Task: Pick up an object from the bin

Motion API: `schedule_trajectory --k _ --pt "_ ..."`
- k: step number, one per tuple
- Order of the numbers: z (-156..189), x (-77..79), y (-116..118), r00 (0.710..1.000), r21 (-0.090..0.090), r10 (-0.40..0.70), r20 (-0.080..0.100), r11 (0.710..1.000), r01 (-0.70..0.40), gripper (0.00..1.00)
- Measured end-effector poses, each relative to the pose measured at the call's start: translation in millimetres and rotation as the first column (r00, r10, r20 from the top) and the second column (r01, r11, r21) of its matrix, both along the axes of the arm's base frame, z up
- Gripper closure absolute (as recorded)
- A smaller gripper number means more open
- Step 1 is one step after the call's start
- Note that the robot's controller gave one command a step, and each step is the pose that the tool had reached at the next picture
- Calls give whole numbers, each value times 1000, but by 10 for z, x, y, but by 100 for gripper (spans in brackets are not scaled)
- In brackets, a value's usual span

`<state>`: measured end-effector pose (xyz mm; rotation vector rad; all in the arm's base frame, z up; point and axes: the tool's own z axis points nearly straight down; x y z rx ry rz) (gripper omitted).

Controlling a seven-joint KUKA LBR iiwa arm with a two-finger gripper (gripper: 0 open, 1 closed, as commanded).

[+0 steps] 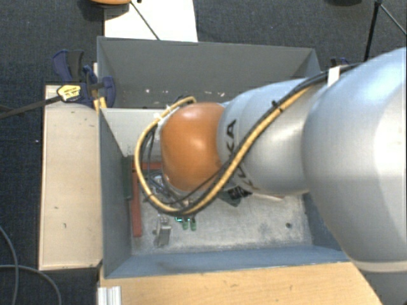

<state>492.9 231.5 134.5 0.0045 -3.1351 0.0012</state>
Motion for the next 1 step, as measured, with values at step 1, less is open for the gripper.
schedule_trajectory --k 1 --pt "42 24 -9 1000 2 -5 7 1000 5 0"
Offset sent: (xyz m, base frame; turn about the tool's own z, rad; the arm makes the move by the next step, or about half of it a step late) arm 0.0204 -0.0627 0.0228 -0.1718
